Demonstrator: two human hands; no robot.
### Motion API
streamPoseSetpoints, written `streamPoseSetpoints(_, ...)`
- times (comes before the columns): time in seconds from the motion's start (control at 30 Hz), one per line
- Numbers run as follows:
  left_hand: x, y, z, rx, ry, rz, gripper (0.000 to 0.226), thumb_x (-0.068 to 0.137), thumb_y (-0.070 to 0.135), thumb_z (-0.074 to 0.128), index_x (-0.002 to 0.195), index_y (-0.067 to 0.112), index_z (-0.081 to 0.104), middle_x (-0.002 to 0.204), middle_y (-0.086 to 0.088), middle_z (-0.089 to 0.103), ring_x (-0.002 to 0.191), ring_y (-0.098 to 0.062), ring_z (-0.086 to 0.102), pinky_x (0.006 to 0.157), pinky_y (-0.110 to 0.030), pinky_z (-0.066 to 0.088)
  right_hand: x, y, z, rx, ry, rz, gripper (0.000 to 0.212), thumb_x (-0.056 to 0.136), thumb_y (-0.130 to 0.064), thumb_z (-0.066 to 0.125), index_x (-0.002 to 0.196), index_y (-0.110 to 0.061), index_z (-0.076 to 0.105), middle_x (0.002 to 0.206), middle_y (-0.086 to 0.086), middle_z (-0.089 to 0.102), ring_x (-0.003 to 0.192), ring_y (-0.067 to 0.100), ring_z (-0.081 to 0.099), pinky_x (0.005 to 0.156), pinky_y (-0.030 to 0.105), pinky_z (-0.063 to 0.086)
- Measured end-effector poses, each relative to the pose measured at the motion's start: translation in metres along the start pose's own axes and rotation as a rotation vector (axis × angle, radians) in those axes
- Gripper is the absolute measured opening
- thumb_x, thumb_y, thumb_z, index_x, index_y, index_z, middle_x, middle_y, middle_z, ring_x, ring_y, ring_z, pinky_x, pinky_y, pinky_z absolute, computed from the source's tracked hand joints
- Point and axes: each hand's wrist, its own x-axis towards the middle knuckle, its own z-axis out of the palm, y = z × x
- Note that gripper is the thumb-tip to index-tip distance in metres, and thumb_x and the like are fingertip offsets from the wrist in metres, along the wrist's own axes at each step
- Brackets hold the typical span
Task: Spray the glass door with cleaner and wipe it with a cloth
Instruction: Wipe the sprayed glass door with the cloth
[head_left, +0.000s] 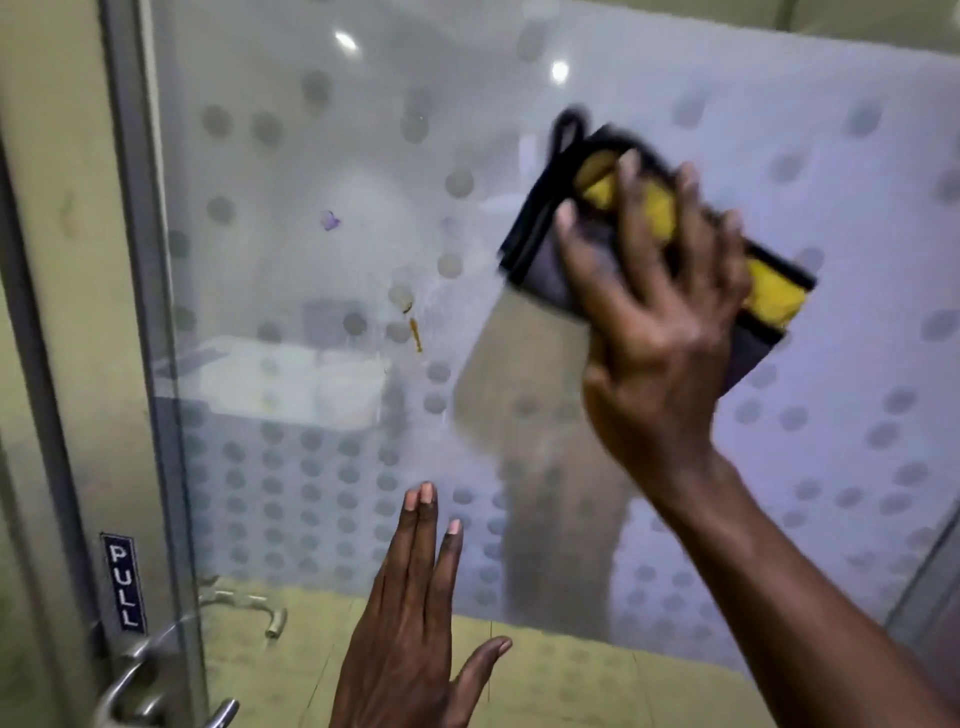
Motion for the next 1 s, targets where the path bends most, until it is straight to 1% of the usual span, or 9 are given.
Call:
streamPoseSetpoints(0.1, -0.006, -0.011, -0.005, -0.016, 0.026, -0.056, 0.115, 0.089, 0.075, 0.071, 0.168, 0.003, 0.029, 0.181, -0.024, 0.016, 0.169, -0.043, 0.016, 0.130, -0.045, 0.029, -0.058, -0.024, 0.004, -0.027, -0.149, -0.178, 0.076, 0.096, 0.014, 0.049, 0.163, -0.023, 0.052, 0.174, 0.016, 0.040, 0.164, 0.051, 0.029, 0.128, 0.072, 0.030)
streamPoseSetpoints(0.17, -0.011, -0.023, -0.008, -0.006, 0.039, -0.085, 0.115, 0.088, 0.074, 0.071, 0.167, 0.001, 0.030, 0.180, -0.026, 0.015, 0.169, -0.046, 0.016, 0.131, -0.047, 0.027, -0.080, -0.023, 0.002, -0.094, -0.122, -0.170, 0.076, 0.095, 0.014, 0.053, 0.161, -0.025, 0.054, 0.172, 0.017, 0.043, 0.163, 0.050, 0.034, 0.127, 0.070, 0.035)
streamPoseSetpoints(0.33, -0.017, -0.043, -0.009, 0.010, 0.009, -0.100, 0.118, 0.088, 0.080, 0.068, 0.168, 0.004, 0.029, 0.181, -0.026, 0.016, 0.168, -0.046, 0.018, 0.127, -0.050, 0.032, -0.025, 0.016, -0.005, -0.080, 0.135, 0.165, 0.085, 0.085, 0.017, 0.052, 0.157, -0.027, 0.059, 0.170, 0.021, 0.045, 0.162, 0.048, 0.038, 0.129, 0.065, 0.033)
streamPoseSetpoints(0.43, -0.018, -0.047, -0.008, 0.042, -0.014, -0.086, 0.118, 0.087, 0.080, 0.069, 0.169, 0.005, 0.028, 0.181, -0.026, 0.016, 0.168, -0.046, 0.018, 0.125, -0.051, 0.034, 0.021, 0.011, -0.002, -0.033, 0.192, 0.290, 0.089, 0.077, 0.007, 0.060, 0.158, -0.029, 0.058, 0.172, 0.017, 0.045, 0.163, 0.044, 0.038, 0.130, 0.062, 0.031)
streamPoseSetpoints(0.5, -0.018, -0.048, -0.009, 0.050, -0.018, -0.081, 0.118, 0.087, 0.077, 0.071, 0.169, 0.005, 0.028, 0.181, -0.026, 0.016, 0.168, -0.047, 0.018, 0.123, -0.051, 0.036, 0.026, -0.008, 0.005, -0.040, 0.147, 0.214, 0.085, 0.081, 0.003, 0.058, 0.161, -0.027, 0.055, 0.174, 0.017, 0.042, 0.164, 0.047, 0.034, 0.132, 0.063, 0.027)
streamPoseSetpoints(0.6, -0.019, -0.049, -0.012, 0.024, -0.006, -0.073, 0.116, 0.087, 0.073, 0.075, 0.168, 0.003, 0.029, 0.181, -0.025, 0.016, 0.169, -0.045, 0.017, 0.127, -0.047, 0.033, -0.011, -0.039, 0.017, -0.025, 0.025, 0.007, 0.073, 0.097, 0.013, 0.048, 0.161, -0.020, 0.055, 0.172, 0.020, 0.042, 0.163, 0.052, 0.032, 0.129, 0.068, 0.030)
streamPoseSetpoints(0.73, -0.020, -0.053, -0.018, 0.005, 0.033, -0.088, 0.113, 0.089, 0.073, 0.072, 0.167, 0.001, 0.030, 0.180, -0.027, 0.017, 0.169, -0.046, 0.017, 0.132, -0.045, 0.026, -0.061, -0.038, 0.014, -0.114, -0.060, -0.200, 0.071, 0.098, 0.014, 0.057, 0.161, -0.020, 0.055, 0.171, 0.018, 0.045, 0.161, 0.051, 0.036, 0.127, 0.067, 0.038)
streamPoseSetpoints(0.9, -0.018, -0.065, -0.015, 0.029, 0.031, -0.059, 0.113, 0.089, 0.079, 0.064, 0.167, 0.004, 0.031, 0.180, -0.025, 0.019, 0.168, -0.045, 0.019, 0.123, -0.050, 0.037, 0.001, 0.016, 0.004, -0.134, 0.165, 0.112, 0.075, 0.095, 0.018, 0.047, 0.156, -0.024, 0.061, 0.168, 0.021, 0.049, 0.159, 0.050, 0.041, 0.128, 0.062, 0.037)
streamPoseSetpoints(1.0, -0.018, -0.068, -0.010, 0.057, 0.030, -0.038, 0.112, 0.091, 0.080, 0.059, 0.168, 0.005, 0.029, 0.180, -0.026, 0.018, 0.168, -0.045, 0.019, 0.125, -0.050, 0.035, 0.057, 0.020, 0.001, -0.035, 0.186, 0.212, 0.081, 0.082, 0.003, 0.049, 0.157, -0.026, 0.060, 0.169, 0.020, 0.048, 0.161, 0.047, 0.040, 0.128, 0.061, 0.035)
